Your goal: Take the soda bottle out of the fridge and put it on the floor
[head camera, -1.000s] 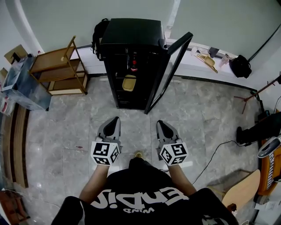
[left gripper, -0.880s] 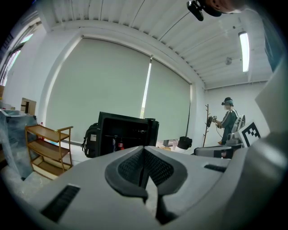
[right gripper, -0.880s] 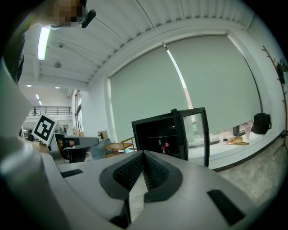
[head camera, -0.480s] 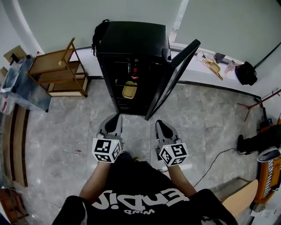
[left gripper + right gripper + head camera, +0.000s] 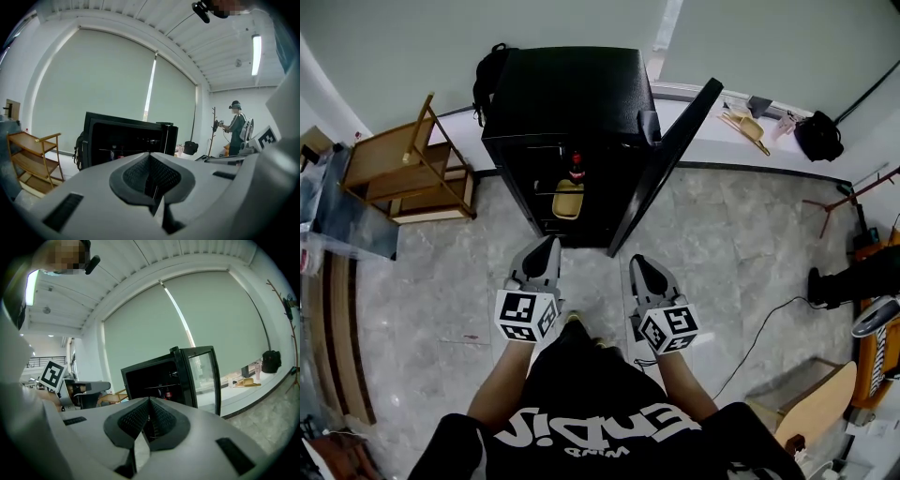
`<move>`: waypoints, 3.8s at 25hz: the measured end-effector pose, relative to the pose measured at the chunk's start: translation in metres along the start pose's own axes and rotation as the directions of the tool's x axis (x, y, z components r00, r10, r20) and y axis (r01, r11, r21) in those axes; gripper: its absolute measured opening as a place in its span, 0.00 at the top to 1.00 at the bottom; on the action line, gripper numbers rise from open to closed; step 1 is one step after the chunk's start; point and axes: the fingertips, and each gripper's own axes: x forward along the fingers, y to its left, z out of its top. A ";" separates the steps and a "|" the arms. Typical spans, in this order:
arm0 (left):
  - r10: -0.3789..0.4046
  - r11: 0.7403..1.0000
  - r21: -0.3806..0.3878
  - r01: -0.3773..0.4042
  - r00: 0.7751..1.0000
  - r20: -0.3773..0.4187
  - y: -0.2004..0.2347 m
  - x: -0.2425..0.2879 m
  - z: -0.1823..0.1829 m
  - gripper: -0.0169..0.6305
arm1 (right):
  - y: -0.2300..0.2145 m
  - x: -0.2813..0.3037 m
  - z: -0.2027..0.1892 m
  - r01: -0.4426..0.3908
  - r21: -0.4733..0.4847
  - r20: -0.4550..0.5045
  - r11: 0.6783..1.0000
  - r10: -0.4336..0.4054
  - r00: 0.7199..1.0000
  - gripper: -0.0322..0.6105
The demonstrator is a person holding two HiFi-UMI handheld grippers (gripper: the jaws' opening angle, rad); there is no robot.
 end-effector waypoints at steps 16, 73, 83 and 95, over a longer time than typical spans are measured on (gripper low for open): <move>-0.023 1.000 0.000 0.023 1.000 -0.018 0.033 0.045 -0.022 0.96 | -0.008 0.054 -0.011 0.005 -0.036 -0.004 0.999 -0.005 1.000 0.91; 0.045 0.999 0.030 -0.044 0.998 -0.036 0.149 0.337 -0.214 0.33 | -0.079 0.129 -0.185 0.019 0.020 -0.006 1.000 -0.019 1.000 0.91; 0.054 0.997 0.051 -0.052 0.997 -0.054 0.158 0.371 -0.223 0.42 | -0.090 0.126 -0.195 0.066 0.040 -0.014 0.997 -0.065 0.998 0.91; 0.086 0.995 0.062 -0.081 0.993 -0.080 0.153 0.338 -0.223 0.50 | -0.089 0.101 -0.202 0.073 0.063 -0.037 0.995 -0.071 0.997 0.91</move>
